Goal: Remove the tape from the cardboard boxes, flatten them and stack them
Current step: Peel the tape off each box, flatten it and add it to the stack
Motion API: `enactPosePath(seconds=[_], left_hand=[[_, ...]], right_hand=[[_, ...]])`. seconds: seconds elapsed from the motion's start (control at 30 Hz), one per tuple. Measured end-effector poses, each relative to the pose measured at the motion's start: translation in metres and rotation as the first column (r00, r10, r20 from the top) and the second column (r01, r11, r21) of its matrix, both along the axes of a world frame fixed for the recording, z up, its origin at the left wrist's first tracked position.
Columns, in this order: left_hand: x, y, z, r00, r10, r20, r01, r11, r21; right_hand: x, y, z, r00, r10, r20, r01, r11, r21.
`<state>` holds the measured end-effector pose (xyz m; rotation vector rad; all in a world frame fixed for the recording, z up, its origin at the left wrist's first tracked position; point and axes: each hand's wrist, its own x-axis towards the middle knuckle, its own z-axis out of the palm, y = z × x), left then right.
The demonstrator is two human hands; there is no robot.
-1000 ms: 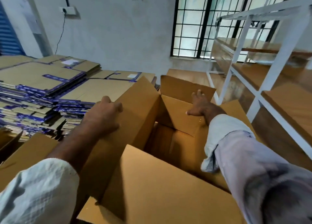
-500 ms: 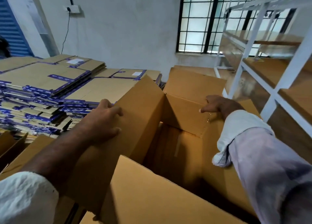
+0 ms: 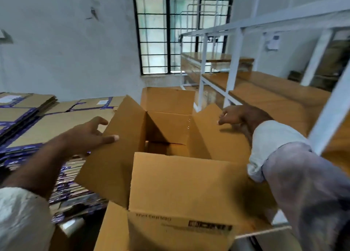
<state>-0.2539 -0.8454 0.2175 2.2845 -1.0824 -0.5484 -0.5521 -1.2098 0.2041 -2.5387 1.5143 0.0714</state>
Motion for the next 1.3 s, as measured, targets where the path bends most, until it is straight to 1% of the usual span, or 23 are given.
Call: enactPosePath(seconds=[0.03, 0.1, 0.2, 0.33, 0.37, 0.43, 0.5, 0.6, 0.67, 0.8, 0.93, 1.0, 1.07, 1.13, 1.2, 1.23, 1.3], left_hand=[[0.0, 0.003, -0.004, 0.998, 0.011, -0.054, -0.014, 0.999, -0.044], [0.0, 0.007, -0.014, 0.988, 0.04, -0.147, -0.059, 0.99, -0.127], [-0.005, 0.021, -0.027, 0.966, 0.028, -0.255, -0.083, 0.974, -0.21], [-0.003, 0.045, -0.044, 0.94, -0.034, -0.34, -0.039, 0.978, -0.206], [-0.002, 0.048, -0.049, 0.929, -0.033, -0.368, -0.047, 0.977, -0.207], [-0.002, 0.05, -0.056, 0.918, -0.011, -0.397, -0.091, 0.968, -0.236], [-0.007, 0.048, -0.056, 0.922, 0.006, -0.388, -0.12, 0.956, -0.269], [-0.008, 0.042, -0.058, 0.916, 0.016, -0.402, -0.157, 0.934, -0.32], [-0.004, 0.039, -0.059, 0.909, 0.028, -0.415, -0.188, 0.918, -0.35], [0.003, 0.028, -0.063, 0.867, 0.083, -0.491, -0.309, 0.863, -0.399], [0.003, 0.013, -0.064, 0.801, 0.123, -0.586, -0.435, 0.792, -0.429], [-0.003, 0.004, -0.066, 0.772, 0.137, -0.621, -0.477, 0.77, -0.423], [-0.015, -0.004, -0.067, 0.709, 0.11, -0.697, -0.525, 0.742, -0.417], [-0.025, -0.013, -0.07, 0.666, 0.102, -0.739, -0.552, 0.733, -0.396], [-0.032, -0.016, -0.075, 0.667, 0.136, -0.732, -0.554, 0.748, -0.365], [-0.036, -0.017, -0.076, 0.673, 0.144, -0.726, -0.55, 0.753, -0.361], [-0.041, -0.017, -0.079, 0.67, 0.085, -0.737, -0.511, 0.773, -0.376]], right_hand=[[-0.002, 0.032, 0.002, 1.0, -0.027, -0.003, 0.027, 1.0, 0.004], [-0.008, 0.07, -0.003, 0.996, -0.092, 0.024, 0.092, 0.996, -0.001], [-0.029, 0.107, -0.012, 0.959, -0.261, 0.11, 0.263, 0.965, 0.0], [-0.059, 0.147, -0.02, 0.882, -0.439, 0.17, 0.443, 0.896, 0.018], [-0.061, 0.153, -0.023, 0.863, -0.465, 0.195, 0.474, 0.88, 0.001], [-0.055, 0.167, -0.023, 0.854, -0.457, 0.248, 0.483, 0.874, -0.053], [-0.038, 0.186, -0.019, 0.859, -0.416, 0.298, 0.469, 0.873, -0.133], [-0.019, 0.214, -0.008, 0.886, -0.365, 0.287, 0.444, 0.845, -0.298], [-0.015, 0.228, 0.004, 0.898, -0.32, 0.302, 0.416, 0.843, -0.341], [-0.014, 0.263, 0.03, 0.935, -0.198, 0.293, 0.295, 0.894, -0.337], [0.0, 0.305, 0.042, 0.969, -0.116, 0.219, 0.184, 0.928, -0.322], [0.012, 0.327, 0.042, 0.974, -0.113, 0.197, 0.168, 0.942, -0.291], [0.026, 0.349, 0.036, 0.968, -0.114, 0.225, 0.177, 0.942, -0.286], [0.04, 0.377, 0.024, 0.969, -0.107, 0.222, 0.173, 0.938, -0.302], [0.052, 0.403, 0.004, 0.984, -0.038, 0.175, 0.09, 0.951, -0.296], [0.057, 0.414, -0.007, 0.994, 0.001, 0.11, 0.03, 0.958, -0.284], [0.059, 0.423, -0.027, 0.996, 0.054, -0.071, -0.073, 0.952, -0.297]])
